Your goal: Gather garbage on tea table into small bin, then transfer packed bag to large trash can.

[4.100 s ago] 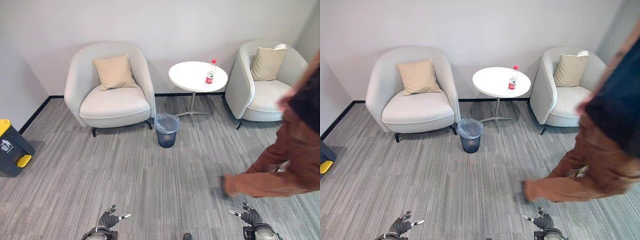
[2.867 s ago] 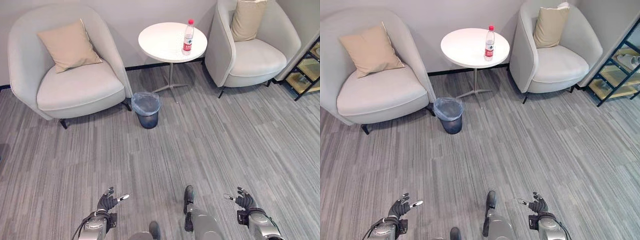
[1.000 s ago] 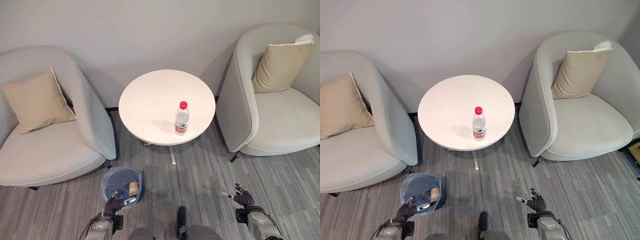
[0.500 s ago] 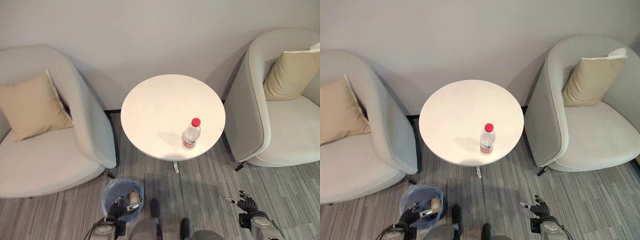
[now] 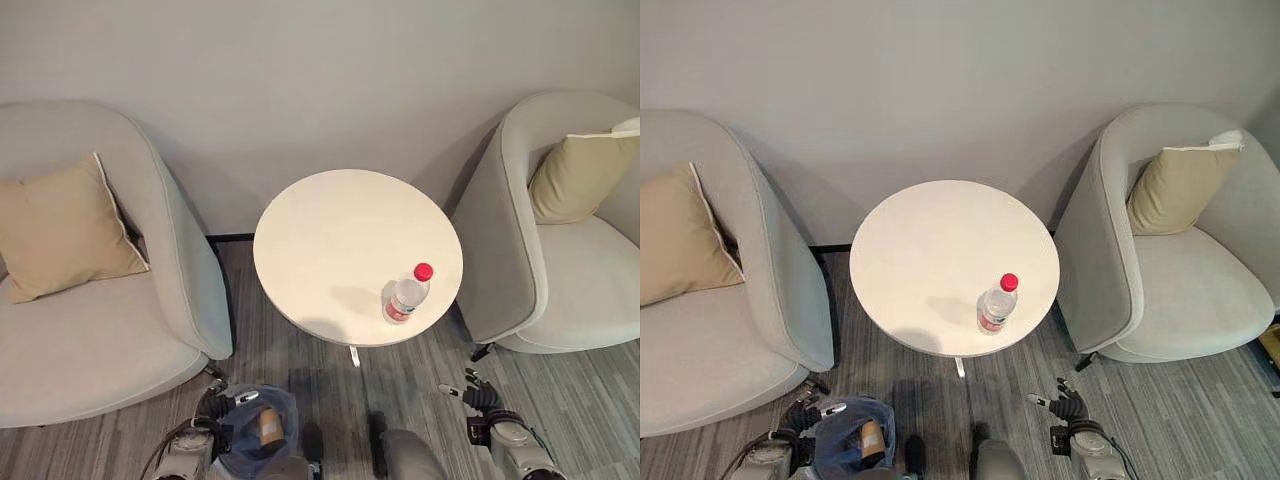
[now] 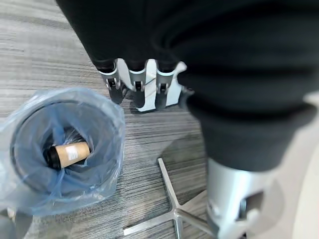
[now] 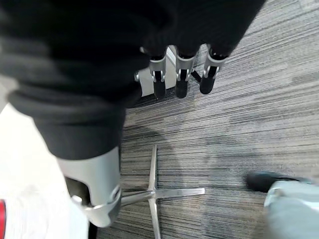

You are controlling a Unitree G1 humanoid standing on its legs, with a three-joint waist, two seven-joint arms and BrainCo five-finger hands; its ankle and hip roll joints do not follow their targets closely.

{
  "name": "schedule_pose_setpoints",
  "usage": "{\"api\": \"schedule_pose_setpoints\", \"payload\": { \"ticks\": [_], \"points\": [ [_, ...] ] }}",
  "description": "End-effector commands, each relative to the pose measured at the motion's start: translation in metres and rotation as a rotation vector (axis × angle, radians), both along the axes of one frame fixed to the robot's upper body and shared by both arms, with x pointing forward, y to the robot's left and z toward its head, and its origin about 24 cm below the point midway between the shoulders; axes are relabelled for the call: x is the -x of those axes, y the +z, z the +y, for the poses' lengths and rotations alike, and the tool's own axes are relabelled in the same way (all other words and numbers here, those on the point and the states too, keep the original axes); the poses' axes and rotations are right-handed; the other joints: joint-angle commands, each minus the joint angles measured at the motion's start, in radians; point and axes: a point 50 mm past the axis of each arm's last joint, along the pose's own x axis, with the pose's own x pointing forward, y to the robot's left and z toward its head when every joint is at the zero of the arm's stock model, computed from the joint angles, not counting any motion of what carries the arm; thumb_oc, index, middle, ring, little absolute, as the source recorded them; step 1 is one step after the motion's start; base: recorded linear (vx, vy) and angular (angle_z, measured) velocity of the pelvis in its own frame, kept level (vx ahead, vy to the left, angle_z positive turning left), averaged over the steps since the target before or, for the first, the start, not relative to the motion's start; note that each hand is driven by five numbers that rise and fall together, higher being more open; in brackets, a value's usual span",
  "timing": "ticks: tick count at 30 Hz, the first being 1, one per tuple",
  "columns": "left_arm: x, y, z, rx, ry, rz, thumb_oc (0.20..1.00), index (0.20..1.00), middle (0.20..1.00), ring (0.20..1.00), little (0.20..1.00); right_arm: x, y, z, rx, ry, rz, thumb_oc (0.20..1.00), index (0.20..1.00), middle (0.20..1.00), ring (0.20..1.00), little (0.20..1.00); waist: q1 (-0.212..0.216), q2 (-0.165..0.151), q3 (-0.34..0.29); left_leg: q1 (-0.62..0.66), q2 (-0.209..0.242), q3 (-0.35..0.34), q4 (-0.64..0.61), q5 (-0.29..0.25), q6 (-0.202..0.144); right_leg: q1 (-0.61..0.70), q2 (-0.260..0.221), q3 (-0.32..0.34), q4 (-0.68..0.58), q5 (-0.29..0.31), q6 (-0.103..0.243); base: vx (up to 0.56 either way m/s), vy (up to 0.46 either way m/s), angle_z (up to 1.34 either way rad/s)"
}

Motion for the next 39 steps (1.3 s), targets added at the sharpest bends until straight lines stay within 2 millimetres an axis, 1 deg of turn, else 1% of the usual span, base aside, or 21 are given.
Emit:
{"api": "schedule_pose_setpoints", "payload": {
  "ticks": [1,4,8,9,10,12,13,14,15,16,17,19,21,22,29,31,35,36,37,38,39],
  "points": [
    [-0.011,0.008,0.002,-0.024,-0.012,-0.065,1.0,1.0,1.0,1.0,1.0,-0.026,0.028,-0.014,0.126,0.114,-0.125,1.0,1.0,1.0,1.0,1.0,0.004,0.004,-0.005,-0.022,0.044,-0.044,0.156,-0.155,-0.067,0.145,0.027,-0.009,-0.124,-0.012,0.015,0.08,-0.153,0.01],
    [-0.006,0.006,0.001,-0.021,-0.01,-0.05,1.0,1.0,1.0,1.0,1.0,-0.038,0.046,-0.012,0.202,0.223,-0.195,1.0,1.0,1.0,1.0,1.0,0.007,0.005,-0.012,-0.01,0.059,-0.056,0.142,-0.142,-0.08,0.168,0.038,-0.022,-0.134,-0.022,0.003,0.06,-0.168,0.16],
    [-0.006,0.005,-0.003,-0.021,-0.03,-0.048,1.0,1.0,1.0,1.0,1.0,-0.051,0.073,-0.007,0.268,0.352,-0.311,1.0,1.0,1.0,1.0,1.0,0.003,0.01,-0.016,-0.001,0.072,-0.073,0.118,-0.121,-0.097,0.189,0.05,-0.041,-0.151,-0.036,-0.01,0.01,-0.109,0.14],
    [-0.006,0.005,-0.003,-0.021,-0.03,-0.048,1.0,1.0,1.0,1.0,1.0,-0.051,0.073,-0.007,0.268,0.352,-0.311,1.0,1.0,1.0,1.0,1.0,0.003,0.01,-0.016,-0.001,0.072,-0.073,0.118,-0.121,-0.097,0.189,0.05,-0.041,-0.151,-0.036,-0.01,0.01,-0.122,0.06],
    [-0.007,0.004,-0.006,-0.013,-0.04,-0.051,1.0,1.0,1.0,1.0,1.0,-0.059,0.091,-0.001,0.319,0.456,-0.376,1.0,1.0,1.0,1.0,1.0,0.003,0.016,-0.02,0.002,0.081,-0.084,0.104,-0.105,-0.107,0.205,0.055,-0.058,-0.171,-0.042,-0.017,0.02,-0.113,0.11],
    [-0.007,0.004,-0.008,-0.011,-0.045,-0.053,1.0,1.0,1.0,1.0,1.0,-0.063,0.101,0.005,0.333,0.51,-0.417,1.0,1.0,1.0,1.0,1.0,0.004,0.021,-0.023,0.005,0.085,-0.09,0.091,-0.094,-0.112,0.215,0.057,-0.069,-0.185,-0.043,-0.02,0.01,-0.093,0.19],
    [-0.007,0.004,-0.008,-0.011,-0.045,-0.053,1.0,1.0,1.0,1.0,1.0,-0.062,0.101,0.005,0.333,0.51,-0.417,1.0,1.0,1.0,1.0,1.0,0.003,0.022,-0.023,0.006,0.085,-0.091,0.09,-0.093,-0.112,0.216,0.057,-0.07,-0.186,-0.043,-0.02,0.01,-0.05,0.19],
    [-0.007,0.004,-0.011,-0.008,-0.06,-0.053,1.0,1.0,1.0,1.0,1.0,-0.067,0.111,0.011,0.354,0.565,-0.458,1.0,1.0,1.0,1.0,1.0,0.005,0.027,-0.025,0.01,0.086,-0.098,0.076,-0.083,-0.117,0.228,0.058,-0.079,-0.199,-0.045,-0.022,0.02,-0.039,0.15],
    [-0.006,0.003,-0.011,-0.007,-0.063,-0.051,1.0,1.0,1.0,1.0,1.0,-0.069,0.115,0.015,0.358,0.588,-0.479,1.0,1.0,1.0,1.0,1.0,0.006,0.031,-0.026,0.011,0.087,-0.099,0.07,-0.078,-0.118,0.233,0.058,-0.083,-0.203,-0.046,-0.022,0.02,-0.039,0.13],
    [-0.006,0.003,-0.011,-0.007,-0.063,-0.051,1.0,1.0,1.0,1.0,1.0,-0.069,0.115,0.015,0.358,0.588,-0.478,1.0,1.0,1.0,1.0,1.0,0.005,0.031,-0.025,0.012,0.087,-0.1,0.069,-0.078,-0.119,0.234,0.058,-0.083,-0.204,-0.046,-0.022,0.02,-0.031,0.11],
    [-0.004,0.001,-0.012,-0.007,-0.068,-0.036,1.0,1.0,1.0,1.0,1.0,-0.073,0.123,0.02,0.38,0.641,-0.51,1.0,1.0,1.0,1.0,1.0,0.008,0.037,-0.03,0.016,0.089,-0.105,0.053,-0.07,-0.12,0.241,0.059,-0.09,-0.214,-0.047,-0.023,0.02,-0.023,0.14],
    [0.0,-0.002,-0.015,-0.001,-0.075,-0.02,1.0,1.0,1.0,1.0,1.0,-0.077,0.127,0.029,0.402,0.701,-0.528,1.0,1.0,1.0,1.0,1.0,0.013,0.047,-0.033,0.023,0.089,-0.111,0.033,-0.058,-0.122,0.254,0.06,-0.098,-0.226,-0.048,-0.023,0.03,-0.02,0.12],
    [0.001,-0.002,-0.016,0.0,-0.075,-0.018,1.0,1.0,1.0,1.0,1.0,-0.079,0.128,0.033,0.41,0.722,-0.533,1.0,1.0,1.0,1.0,1.0,0.014,0.049,-0.034,0.025,0.088,-0.114,0.027,-0.055,-0.123,0.259,0.06,-0.102,-0.23,-0.049,-0.024,0.02,-0.008,0.1],
    [0.001,-0.002,-0.016,0.0,-0.075,-0.018,1.0,1.0,1.0,1.0,1.0,-0.079,0.128,0.033,0.41,0.722,-0.533,1.0,1.0,1.0,1.0,1.0,0.014,0.049,-0.034,0.025,0.088,-0.114,0.027,-0.055,-0.123,0.259,0.06,-0.102,-0.23,-0.049,-0.024,0.03,-0.01,0.11],
    [0.011,-0.008,-0.019,0.006,-0.081,0.015,1.0,1.0,1.0,1.0,1.0,-0.085,0.127,0.05,0.408,0.751,-0.556,1.0,1.0,1.0,1.0,1.0,0.033,0.06,-0.043,0.04,0.082,-0.137,0.0,-0.047,-0.122,0.284,0.061,-0.13,-0.248,-0.054,-0.026,0.04,0.002,0.19],
    [0.015,-0.009,-0.02,0.014,-0.068,0.021,1.0,1.0,1.0,1.0,1.0,-0.093,0.127,0.059,0.402,0.734,-0.573,1.0,1.0,1.0,1.0,1.0,0.048,0.063,-0.043,0.041,0.079,-0.146,-0.006,-0.044,-0.121,0.288,0.06,-0.138,-0.257,-0.051,-0.026,0.04,0.014,0.09],
    [0.021,-0.01,-0.02,0.019,-0.064,0.03,1.0,1.0,1.0,1.0,1.0,-0.105,0.121,0.068,0.395,0.702,-0.553,1.0,1.0,1.0,1.0,1.0,0.075,0.069,-0.044,0.037,0.073,-0.163,-0.018,-0.037,-0.12,0.294,0.059,-0.157,-0.272,-0.047,-0.022,0.03,0.025,0.1],
    [0.022,-0.011,-0.02,0.02,-0.063,0.032,1.0,1.0,1.0,1.0,1.0,-0.109,0.122,0.069,0.394,0.691,-0.558,1.0,1.0,1.0,1.0,1.0,0.079,0.07,-0.044,0.036,0.071,-0.167,-0.02,-0.035,-0.12,0.294,0.058,-0.161,-0.276,-0.046,-0.022,0.03,0.032,0.18],
    [0.023,-0.011,-0.019,0.019,-0.059,0.034,1.0,1.0,1.0,1.0,1.0,-0.111,0.123,0.07,0.384,0.677,-0.56,0.661,0.661,0.661,0.661,0.661,0.083,0.071,-0.044,0.035,0.069,-0.172,-0.023,-0.033,-0.12,0.295,0.058,-0.163,-0.278,-0.046,-0.022,0.01,0.027,0.18],
    [0.023,-0.011,-0.019,0.02,-0.054,0.034,1.0,1.0,1.0,1.0,1.0,-0.114,0.123,0.07,0.38,0.661,-0.562,0.216,0.216,0.216,0.216,0.216,0.09,0.073,-0.043,0.033,0.067,-0.177,-0.024,-0.03,-0.119,0.295,0.058,-0.166,-0.28,-0.045,-0.022,0.0,0.03,0.22],
    [0.024,-0.011,-0.018,0.017,-0.055,0.038,1.0,1.0,1.0,1.0,1.0,-0.116,0.123,0.07,0.375,0.644,-0.56,0.2,0.2,0.2,0.2,0.2,0.096,0.074,-0.042,0.029,0.065,-0.183,-0.024,-0.029,-0.119,0.295,0.058,-0.17,-0.283,-0.044,-0.022,-0.01,0.027,0.26]
  ]
}}
